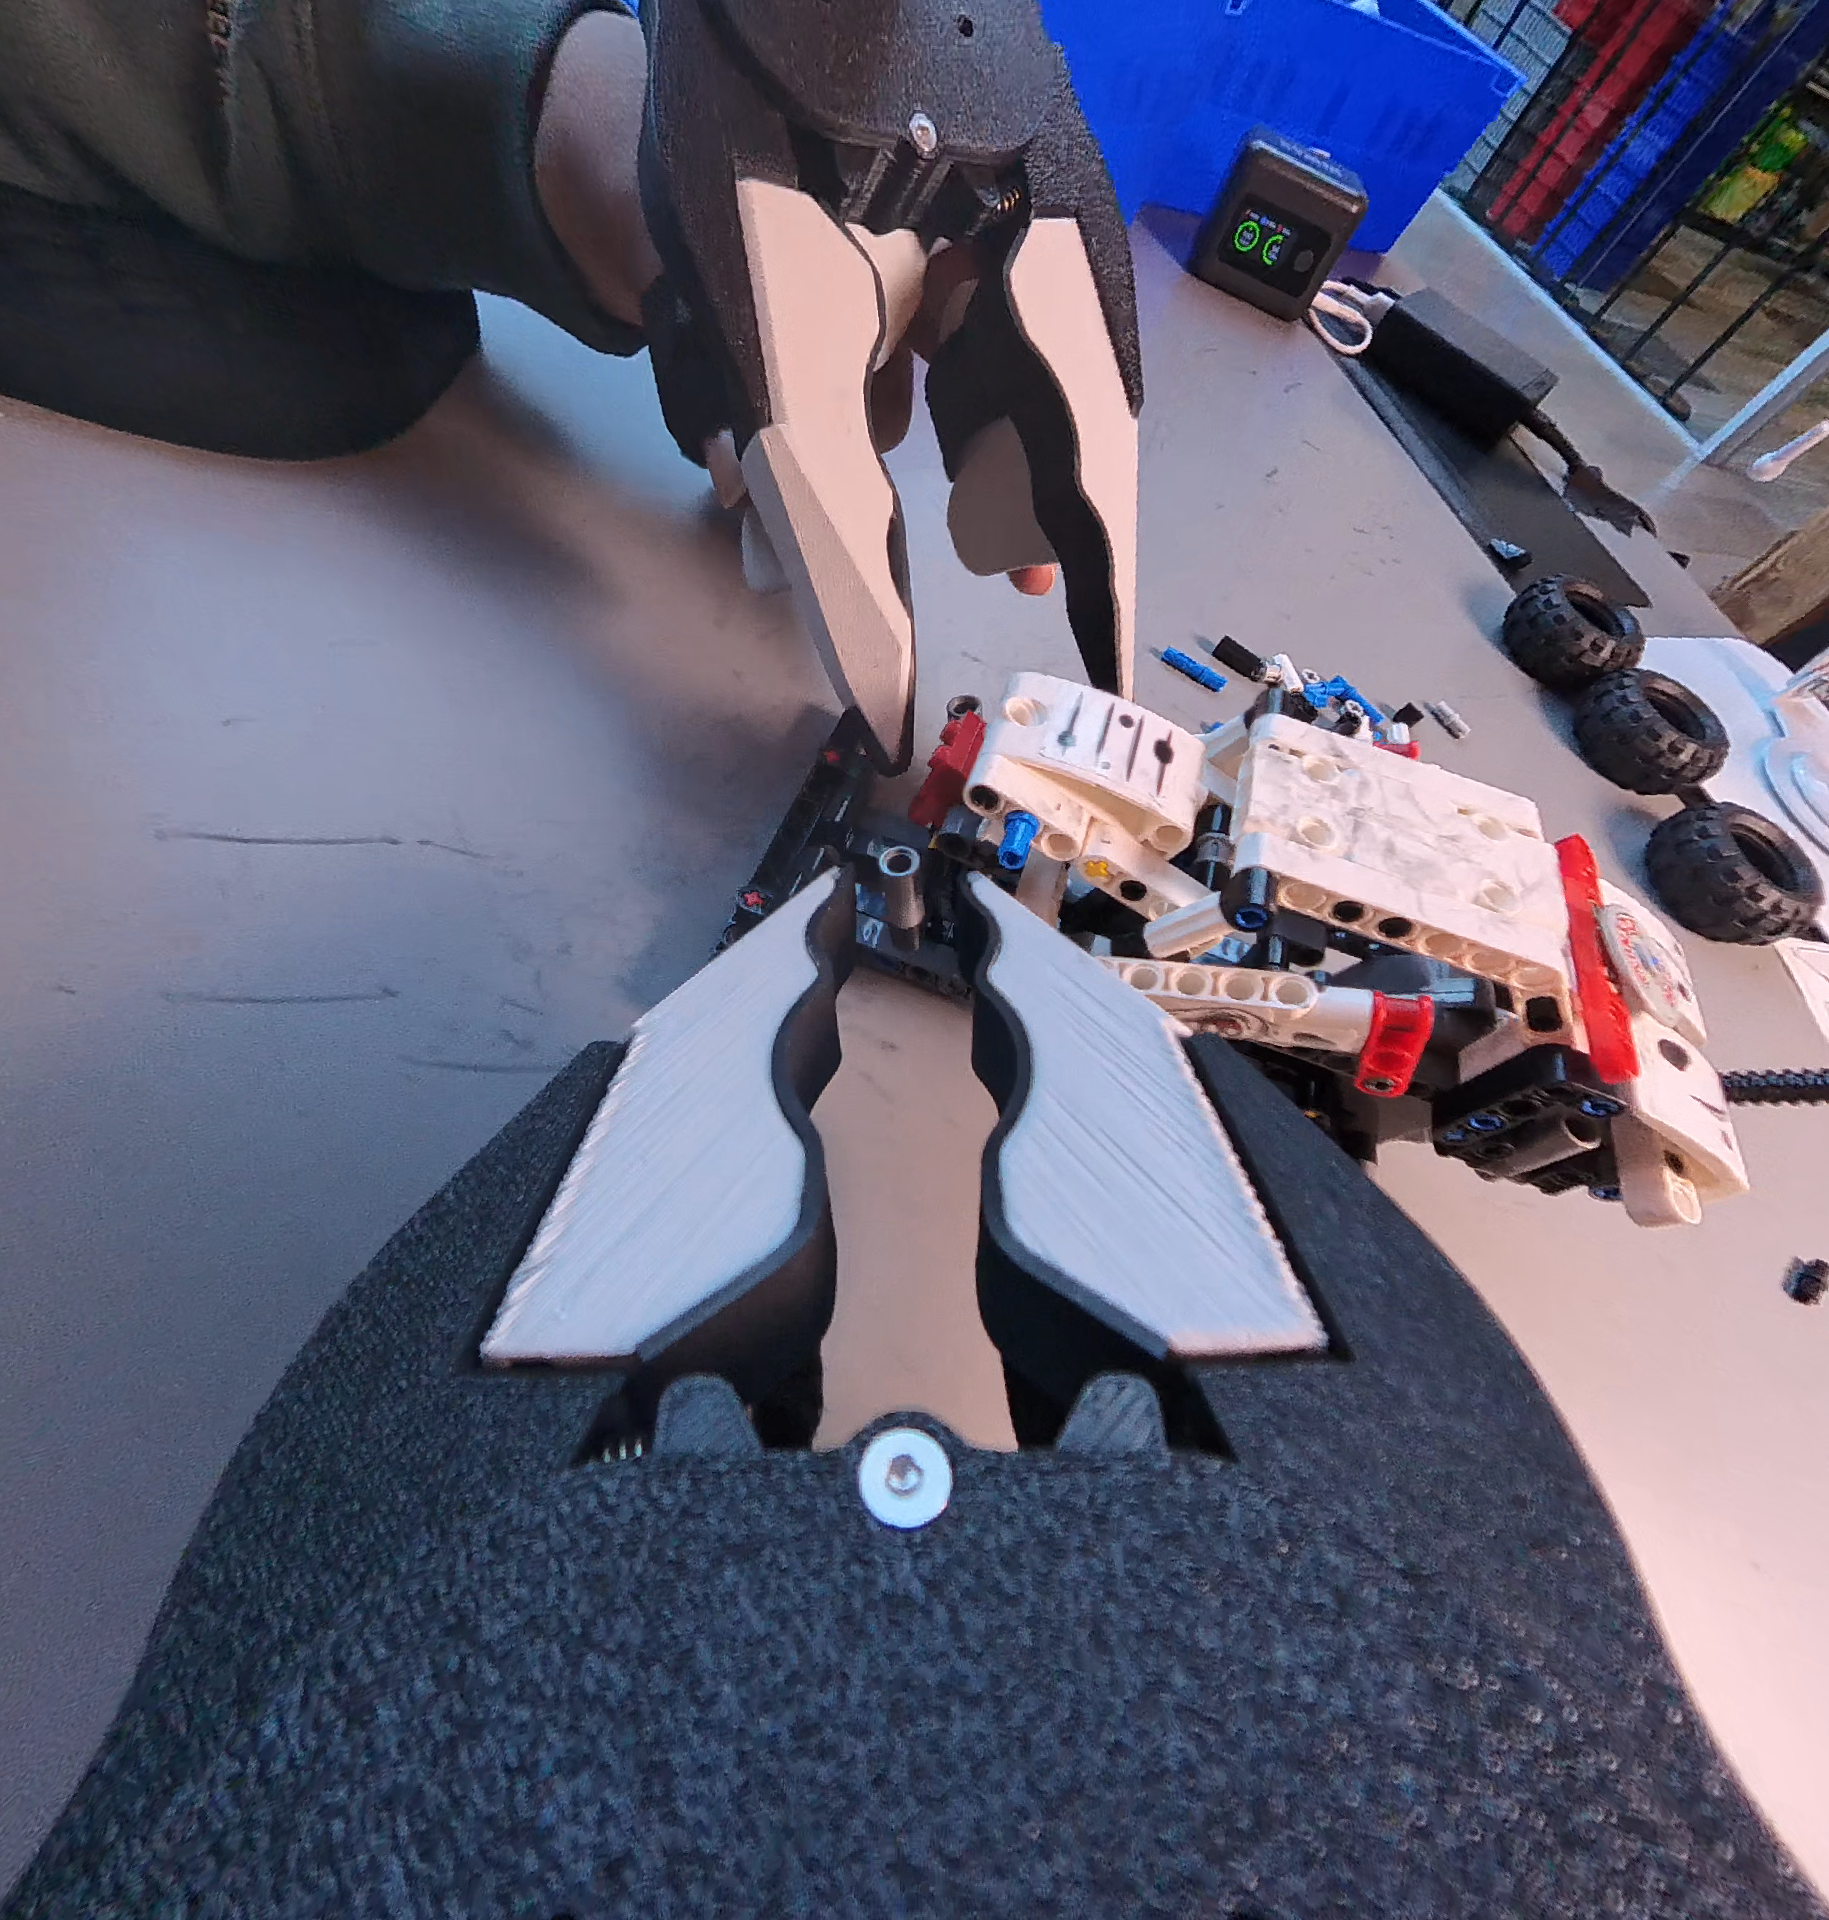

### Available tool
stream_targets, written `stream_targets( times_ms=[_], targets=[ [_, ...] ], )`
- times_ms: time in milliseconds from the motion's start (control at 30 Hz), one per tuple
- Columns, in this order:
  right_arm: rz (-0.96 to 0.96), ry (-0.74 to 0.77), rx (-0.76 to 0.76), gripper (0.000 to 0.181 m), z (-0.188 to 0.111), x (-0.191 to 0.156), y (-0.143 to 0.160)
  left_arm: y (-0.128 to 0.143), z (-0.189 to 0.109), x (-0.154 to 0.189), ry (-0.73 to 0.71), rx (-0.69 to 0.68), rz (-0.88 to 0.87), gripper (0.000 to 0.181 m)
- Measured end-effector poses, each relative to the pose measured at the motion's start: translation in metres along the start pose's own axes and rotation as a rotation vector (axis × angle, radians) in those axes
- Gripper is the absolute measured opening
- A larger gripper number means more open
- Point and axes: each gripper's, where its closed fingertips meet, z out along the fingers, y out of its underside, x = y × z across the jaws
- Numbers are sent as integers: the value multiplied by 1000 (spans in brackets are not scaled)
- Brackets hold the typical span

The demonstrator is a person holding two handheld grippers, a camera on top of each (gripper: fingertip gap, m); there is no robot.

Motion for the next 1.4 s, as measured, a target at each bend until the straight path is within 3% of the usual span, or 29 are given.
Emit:
stream_targets(
  times_ms=[333, 400, 433, 733, 900, 1233, 1400],
  targets=[
    [-88, 101, -130, 11, 15, 3, 13, 11, 12, 4, -31, -82, 45, 44],
    [-100, 115, -153, 9, 17, 2, 15, 12, 11, 11, 6, -90, 68, 21],
    [-105, 121, -159, 9, 18, 2, 15, 12, 10, 14, 16, -87, 76, 17],
    [-97, 44, -126, 8, 16, -7, 13, 19, 16, 25, 38, -120, 218, 26],
    [-58, -28, -107, 7, 11, -13, 13, 19, 21, 34, 35, -131, 325, 11],
    [-178, -6, -107, 7, 12, -16, 14, 18, 22, 44, 95, -131, 313, 8],
    [-140, -17, -109, 6, 12, -14, 14, 18, 22, 42, 89, -135, 321, 7]
  ],
)
